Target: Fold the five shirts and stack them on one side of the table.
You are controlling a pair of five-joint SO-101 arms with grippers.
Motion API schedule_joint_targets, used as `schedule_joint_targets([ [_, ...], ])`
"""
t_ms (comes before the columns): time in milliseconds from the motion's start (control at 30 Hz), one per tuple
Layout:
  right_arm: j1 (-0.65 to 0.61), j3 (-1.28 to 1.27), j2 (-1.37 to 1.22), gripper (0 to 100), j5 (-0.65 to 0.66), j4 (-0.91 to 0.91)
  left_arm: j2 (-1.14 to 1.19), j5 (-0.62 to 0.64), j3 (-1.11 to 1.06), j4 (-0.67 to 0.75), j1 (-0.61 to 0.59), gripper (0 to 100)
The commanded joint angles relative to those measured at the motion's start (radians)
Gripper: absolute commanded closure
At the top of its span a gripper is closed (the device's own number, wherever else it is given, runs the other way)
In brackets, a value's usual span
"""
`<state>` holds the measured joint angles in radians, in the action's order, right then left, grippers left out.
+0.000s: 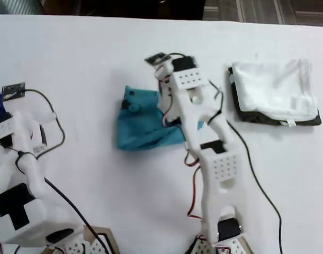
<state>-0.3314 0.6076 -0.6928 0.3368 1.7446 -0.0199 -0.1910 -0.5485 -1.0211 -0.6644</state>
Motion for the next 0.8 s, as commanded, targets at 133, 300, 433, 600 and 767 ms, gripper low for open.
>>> schedule_joint_targets([
  [133,0.035,-0.281,0.297,97.9,0.066,0.019,-0.054,-0.003,-0.002,0.037,-0.005,97],
  [300,0.038,-0.368,0.443,97.9,0.109,0.019,-0.054,-0.003,-0.002,0.037,-0.005,97],
  [433,0.039,-0.365,0.521,97.9,0.114,-0.035,-0.054,-0.003,-0.002,0.037,-0.005,97],
  [600,0.012,-0.434,0.496,97.9,0.025,-0.294,-0.054,-0.003,-0.002,0.037,-0.005,97],
  [767,-0.018,-0.526,0.398,97.9,0.02,-0.341,-0.054,-0.003,-0.001,0.037,-0.005,97],
])
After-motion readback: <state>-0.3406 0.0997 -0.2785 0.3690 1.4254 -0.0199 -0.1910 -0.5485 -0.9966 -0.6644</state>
